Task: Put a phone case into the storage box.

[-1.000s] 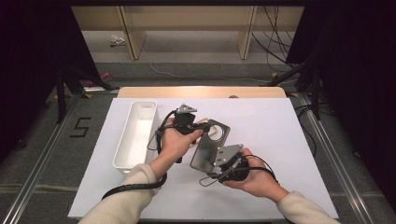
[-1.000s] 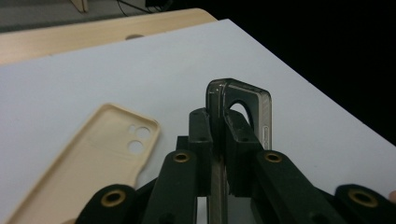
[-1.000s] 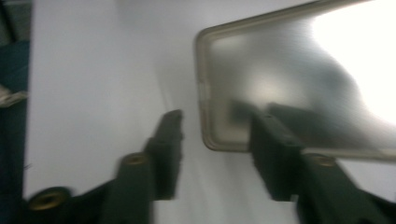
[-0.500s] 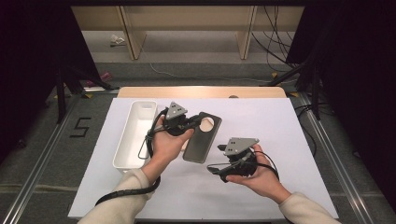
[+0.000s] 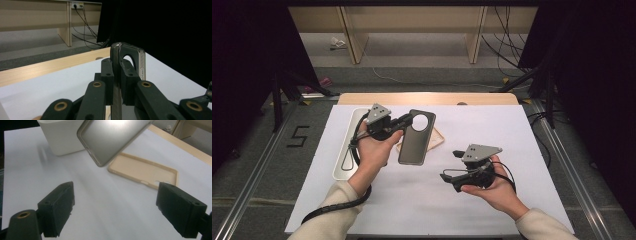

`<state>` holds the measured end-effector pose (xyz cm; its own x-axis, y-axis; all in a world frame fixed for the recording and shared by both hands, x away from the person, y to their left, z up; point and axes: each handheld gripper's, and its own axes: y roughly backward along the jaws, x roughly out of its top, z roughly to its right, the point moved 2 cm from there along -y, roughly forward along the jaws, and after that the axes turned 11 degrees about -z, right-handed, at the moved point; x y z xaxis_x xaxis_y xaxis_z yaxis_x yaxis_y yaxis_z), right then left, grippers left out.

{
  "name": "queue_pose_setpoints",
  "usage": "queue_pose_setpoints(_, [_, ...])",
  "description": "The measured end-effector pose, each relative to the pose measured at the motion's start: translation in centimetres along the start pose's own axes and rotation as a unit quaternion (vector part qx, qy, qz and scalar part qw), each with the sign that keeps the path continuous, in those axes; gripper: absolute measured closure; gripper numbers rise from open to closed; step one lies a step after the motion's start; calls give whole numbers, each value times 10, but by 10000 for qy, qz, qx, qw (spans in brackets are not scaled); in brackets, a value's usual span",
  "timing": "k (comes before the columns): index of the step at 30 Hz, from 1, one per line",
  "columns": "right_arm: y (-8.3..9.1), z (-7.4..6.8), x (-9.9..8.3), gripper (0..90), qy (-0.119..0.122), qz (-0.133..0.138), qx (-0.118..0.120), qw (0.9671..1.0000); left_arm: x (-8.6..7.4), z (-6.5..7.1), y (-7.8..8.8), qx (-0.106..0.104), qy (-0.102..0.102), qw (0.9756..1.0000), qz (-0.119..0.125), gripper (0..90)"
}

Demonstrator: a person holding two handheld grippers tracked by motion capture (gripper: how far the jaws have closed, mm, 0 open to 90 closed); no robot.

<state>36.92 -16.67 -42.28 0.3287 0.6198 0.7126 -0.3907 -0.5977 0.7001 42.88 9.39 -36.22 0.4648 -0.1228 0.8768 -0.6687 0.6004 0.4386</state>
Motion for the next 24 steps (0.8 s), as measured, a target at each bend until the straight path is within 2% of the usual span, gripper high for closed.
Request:
queue_pose_setpoints(7, [1,2,-2,160,-156,29,36,9999,5,-8,12,-14,-4,9999,156,822])
queue_pose_setpoints(9, [1,4,-3,160,-265,85,75,9996,7,-12,17,-42,-48,9998,185,822])
queue_pose_setpoints(15, [3,7,-4,160,-381,170,29,9991,10,-20,25,-41,-29,9996,289,822])
queue_pose_setpoints(24, [4,10,-5,160,-507,217,17,9985,16,-30,34,61,-80,9992,398,822])
